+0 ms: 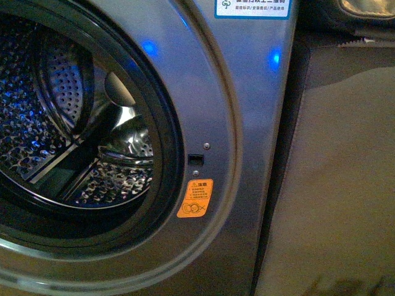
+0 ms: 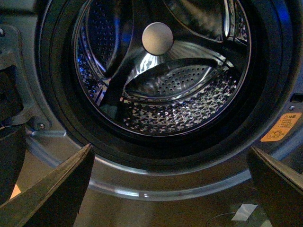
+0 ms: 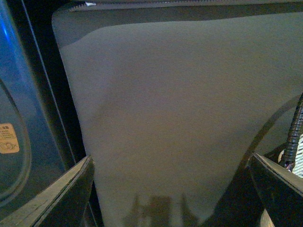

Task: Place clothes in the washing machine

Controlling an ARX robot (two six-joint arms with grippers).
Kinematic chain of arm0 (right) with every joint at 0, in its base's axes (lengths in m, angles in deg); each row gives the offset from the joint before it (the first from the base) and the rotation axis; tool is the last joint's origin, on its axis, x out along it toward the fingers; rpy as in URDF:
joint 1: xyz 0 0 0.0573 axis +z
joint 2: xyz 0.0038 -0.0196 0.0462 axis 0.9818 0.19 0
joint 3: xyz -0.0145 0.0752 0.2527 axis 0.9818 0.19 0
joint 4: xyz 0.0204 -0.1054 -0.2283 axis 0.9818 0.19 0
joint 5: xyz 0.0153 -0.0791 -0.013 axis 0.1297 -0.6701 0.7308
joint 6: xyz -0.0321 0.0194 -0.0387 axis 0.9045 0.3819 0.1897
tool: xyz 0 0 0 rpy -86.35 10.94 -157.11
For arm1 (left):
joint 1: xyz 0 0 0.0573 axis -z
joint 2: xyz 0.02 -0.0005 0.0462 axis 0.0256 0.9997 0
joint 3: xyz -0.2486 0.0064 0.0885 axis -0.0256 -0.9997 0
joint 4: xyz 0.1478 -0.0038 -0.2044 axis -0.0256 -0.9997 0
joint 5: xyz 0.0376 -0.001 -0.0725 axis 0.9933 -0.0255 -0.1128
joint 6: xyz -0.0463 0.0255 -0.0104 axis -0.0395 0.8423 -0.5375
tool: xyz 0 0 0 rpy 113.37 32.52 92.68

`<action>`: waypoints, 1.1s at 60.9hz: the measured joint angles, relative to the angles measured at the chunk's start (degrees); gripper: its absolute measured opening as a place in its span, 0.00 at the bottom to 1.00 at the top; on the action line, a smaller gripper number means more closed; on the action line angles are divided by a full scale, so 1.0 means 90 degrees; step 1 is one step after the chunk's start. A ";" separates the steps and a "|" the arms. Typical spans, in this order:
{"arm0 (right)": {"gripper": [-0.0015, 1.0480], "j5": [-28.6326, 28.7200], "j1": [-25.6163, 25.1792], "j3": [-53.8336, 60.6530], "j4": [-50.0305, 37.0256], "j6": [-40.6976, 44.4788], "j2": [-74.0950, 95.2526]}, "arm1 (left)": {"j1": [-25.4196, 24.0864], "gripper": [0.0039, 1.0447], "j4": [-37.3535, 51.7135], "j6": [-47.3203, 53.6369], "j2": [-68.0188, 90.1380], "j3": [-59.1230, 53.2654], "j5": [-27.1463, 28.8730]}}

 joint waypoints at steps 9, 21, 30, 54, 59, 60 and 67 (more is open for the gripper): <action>0.93 0.0000 0.0000 0.0000 0.0000 0.0000 0.0000 | 0.0000 0.94 0.0000 0.0000 0.0000 0.0000 0.0000; 0.93 0.0000 0.0000 0.0000 0.0000 0.0000 0.0000 | 0.0000 0.94 0.0000 0.0000 0.0000 0.0000 0.0000; 0.93 0.0000 0.0000 0.0000 0.0000 0.0000 0.0000 | 0.0000 0.94 0.0000 0.0000 0.0000 0.0000 0.0000; 0.93 0.1511 -0.0566 0.0007 -0.0568 -0.0719 0.0158 | 0.0000 0.94 0.0000 0.0000 0.0000 0.0000 -0.0002; 0.93 0.2040 -0.0962 0.0007 -0.1124 -0.1086 0.0561 | 0.0000 0.94 0.0000 0.0000 -0.0002 0.0000 0.0000; 0.93 0.2098 -0.1044 0.0007 -0.1246 -0.1127 0.0668 | 0.0000 0.94 0.0000 0.0000 -0.0002 0.0000 0.0000; 0.93 0.3084 -0.2042 0.0002 -0.2229 -0.1450 0.1523 | 0.0000 0.94 0.0000 0.0000 -0.0002 0.0000 0.0000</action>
